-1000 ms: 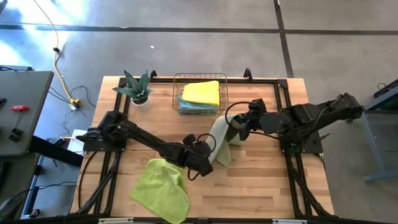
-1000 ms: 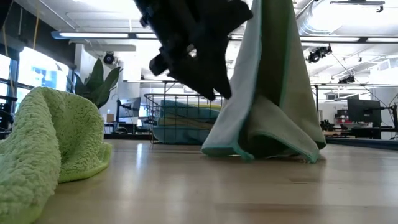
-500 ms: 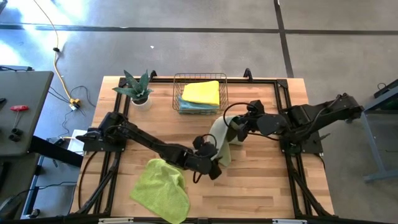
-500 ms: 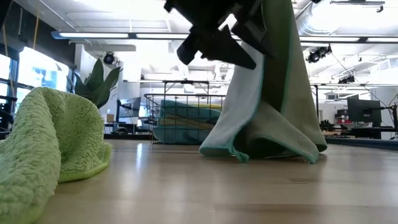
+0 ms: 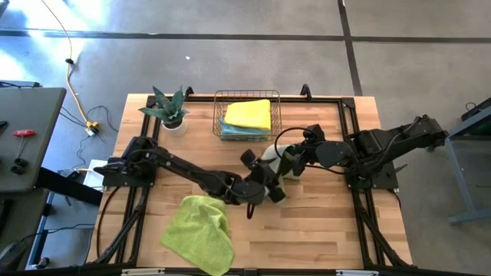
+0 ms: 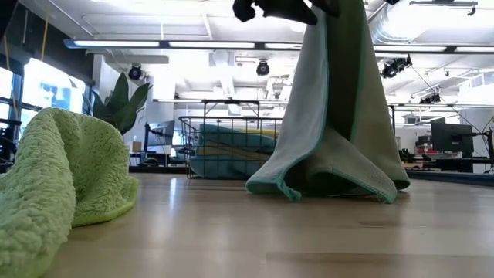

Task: Fold microfiber towels
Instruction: Fold the light blue microfiber cloth

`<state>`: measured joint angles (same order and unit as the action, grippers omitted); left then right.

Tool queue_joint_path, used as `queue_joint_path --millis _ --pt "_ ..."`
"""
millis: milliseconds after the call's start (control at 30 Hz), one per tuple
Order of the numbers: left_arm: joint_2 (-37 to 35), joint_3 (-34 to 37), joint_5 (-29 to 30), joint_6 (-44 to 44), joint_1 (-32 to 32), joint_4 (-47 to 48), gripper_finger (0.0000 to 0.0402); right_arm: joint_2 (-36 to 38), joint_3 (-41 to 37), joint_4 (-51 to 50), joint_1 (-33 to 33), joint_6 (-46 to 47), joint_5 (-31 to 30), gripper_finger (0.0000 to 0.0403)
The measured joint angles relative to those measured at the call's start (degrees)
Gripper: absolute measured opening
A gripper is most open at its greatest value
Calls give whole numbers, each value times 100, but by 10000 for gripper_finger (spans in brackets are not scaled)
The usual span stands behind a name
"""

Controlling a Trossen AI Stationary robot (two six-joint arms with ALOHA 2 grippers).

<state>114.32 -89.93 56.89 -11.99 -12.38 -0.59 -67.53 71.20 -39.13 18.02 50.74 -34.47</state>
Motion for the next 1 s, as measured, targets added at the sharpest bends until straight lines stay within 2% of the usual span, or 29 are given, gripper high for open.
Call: queue_joint_path --millis 200,400,767,1000 --pt "0 -2 292 -111 143 -62 168 0 0 -2 2 -22 142 0" --pt "19 -2 -6 -384 261 59 168 0 0 3 1 -166 214 0" --pt "45 0 16 -2143 189 2095 168 0 0 22 2 -318 346 0" --pt "91 11 -306 -3154 140 3025 168 0 0 22 2 -333 346 0"
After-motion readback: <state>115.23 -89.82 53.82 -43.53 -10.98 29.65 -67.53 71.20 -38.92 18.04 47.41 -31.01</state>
